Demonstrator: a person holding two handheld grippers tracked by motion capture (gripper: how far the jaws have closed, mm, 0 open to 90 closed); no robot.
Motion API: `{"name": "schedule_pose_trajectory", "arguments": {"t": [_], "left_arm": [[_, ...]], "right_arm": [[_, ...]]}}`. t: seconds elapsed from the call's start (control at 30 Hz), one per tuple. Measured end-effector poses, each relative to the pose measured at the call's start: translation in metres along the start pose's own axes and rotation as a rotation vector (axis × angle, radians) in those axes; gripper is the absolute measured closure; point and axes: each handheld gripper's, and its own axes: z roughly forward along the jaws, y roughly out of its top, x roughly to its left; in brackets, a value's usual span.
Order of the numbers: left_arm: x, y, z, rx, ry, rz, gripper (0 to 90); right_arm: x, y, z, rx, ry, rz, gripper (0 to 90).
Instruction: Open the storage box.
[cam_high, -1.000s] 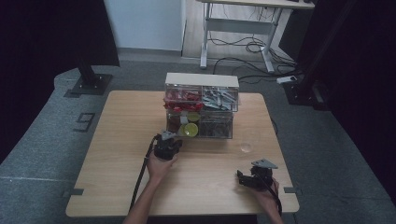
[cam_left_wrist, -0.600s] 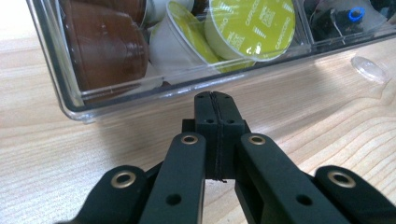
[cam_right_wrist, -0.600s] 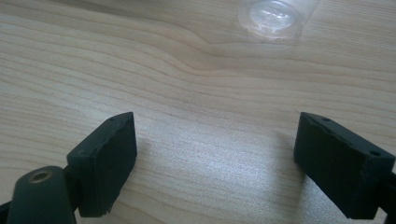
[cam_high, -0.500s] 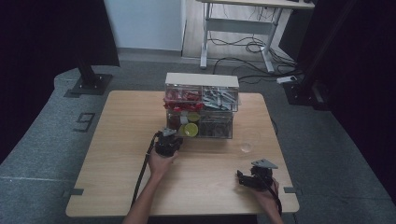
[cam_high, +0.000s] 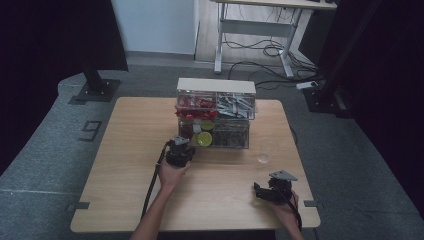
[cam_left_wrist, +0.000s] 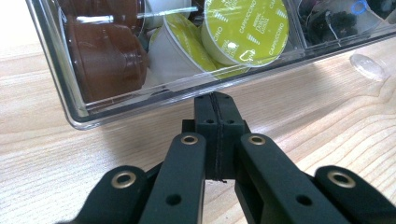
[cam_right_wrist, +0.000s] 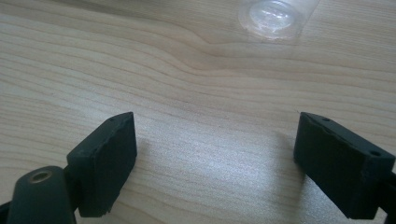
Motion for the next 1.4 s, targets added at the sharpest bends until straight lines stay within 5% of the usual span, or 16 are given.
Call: {"name": "schedule_pose_trajectory", "arguments": {"t": [0.8,1.4], "left_arm": [[-0.002,0.002,-0.008,-0.009,-0.013,0.005,90.0],[-0.005,0.021,-0.026,-0.07,-0.017,0.003,90.0]], "right_arm": [[0.0,0.0,0.0,0.0,0.0,0.0,13.7],[0.0,0.0,0.0,-0.001,0.0,0.002,13.7]]}}
